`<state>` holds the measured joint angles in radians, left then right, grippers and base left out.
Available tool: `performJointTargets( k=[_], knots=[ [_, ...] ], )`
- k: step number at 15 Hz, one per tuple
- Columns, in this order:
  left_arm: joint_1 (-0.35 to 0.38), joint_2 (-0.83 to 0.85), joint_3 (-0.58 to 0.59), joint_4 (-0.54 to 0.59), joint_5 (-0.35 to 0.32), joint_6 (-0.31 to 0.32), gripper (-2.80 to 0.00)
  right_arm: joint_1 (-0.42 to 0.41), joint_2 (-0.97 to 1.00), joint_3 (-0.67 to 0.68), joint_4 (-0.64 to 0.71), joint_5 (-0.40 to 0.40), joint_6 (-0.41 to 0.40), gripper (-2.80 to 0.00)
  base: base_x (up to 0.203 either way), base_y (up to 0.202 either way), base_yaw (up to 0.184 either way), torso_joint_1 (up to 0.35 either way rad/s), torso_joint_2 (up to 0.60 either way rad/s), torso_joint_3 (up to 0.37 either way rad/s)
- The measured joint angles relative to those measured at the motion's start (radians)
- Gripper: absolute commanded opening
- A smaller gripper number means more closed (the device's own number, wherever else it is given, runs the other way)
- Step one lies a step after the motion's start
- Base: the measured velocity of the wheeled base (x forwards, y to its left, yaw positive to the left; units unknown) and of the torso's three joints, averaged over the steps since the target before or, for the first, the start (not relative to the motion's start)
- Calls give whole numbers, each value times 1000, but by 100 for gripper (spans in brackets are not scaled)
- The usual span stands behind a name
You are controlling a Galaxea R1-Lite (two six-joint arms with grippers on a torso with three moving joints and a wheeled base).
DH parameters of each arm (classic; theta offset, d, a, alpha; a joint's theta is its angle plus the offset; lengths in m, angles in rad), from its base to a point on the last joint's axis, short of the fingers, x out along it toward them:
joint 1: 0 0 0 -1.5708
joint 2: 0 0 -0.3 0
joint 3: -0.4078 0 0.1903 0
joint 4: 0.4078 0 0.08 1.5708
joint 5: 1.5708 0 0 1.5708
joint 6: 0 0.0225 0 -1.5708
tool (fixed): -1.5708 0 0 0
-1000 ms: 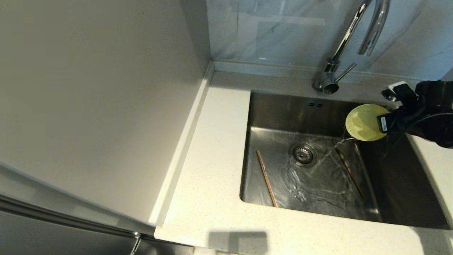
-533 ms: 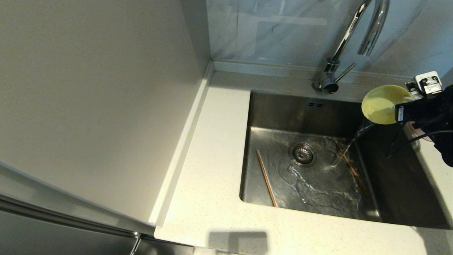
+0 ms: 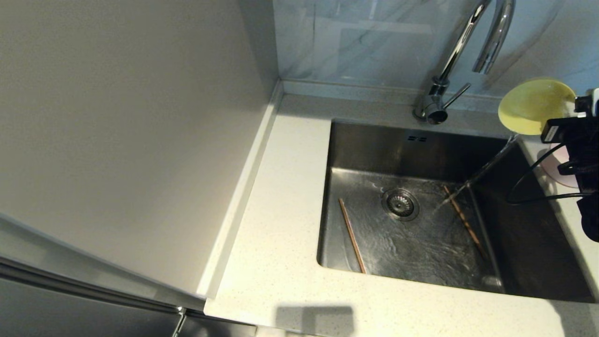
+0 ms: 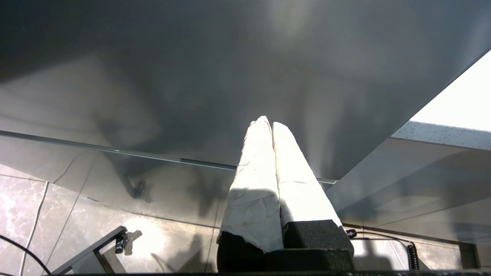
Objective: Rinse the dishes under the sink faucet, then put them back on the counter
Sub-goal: Put a bowl back to the table from the sink
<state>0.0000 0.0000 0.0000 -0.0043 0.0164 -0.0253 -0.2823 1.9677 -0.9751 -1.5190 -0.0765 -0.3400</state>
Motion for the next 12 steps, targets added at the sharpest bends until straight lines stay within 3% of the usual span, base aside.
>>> performJointTargets(
  k=[7,10,12],
  knots=[
    [0,0,0,0,0,0,-280,0,-34,-105,20,5,36,-280,0,0,0,0,0,0],
    [0,0,0,0,0,0,-280,0,-48,-2,31,23,37,-280,0,0,0,0,0,0],
    [0,0,0,0,0,0,-280,0,-54,-17,52,30,38,-280,0,0,0,0,0,0]
  ],
)
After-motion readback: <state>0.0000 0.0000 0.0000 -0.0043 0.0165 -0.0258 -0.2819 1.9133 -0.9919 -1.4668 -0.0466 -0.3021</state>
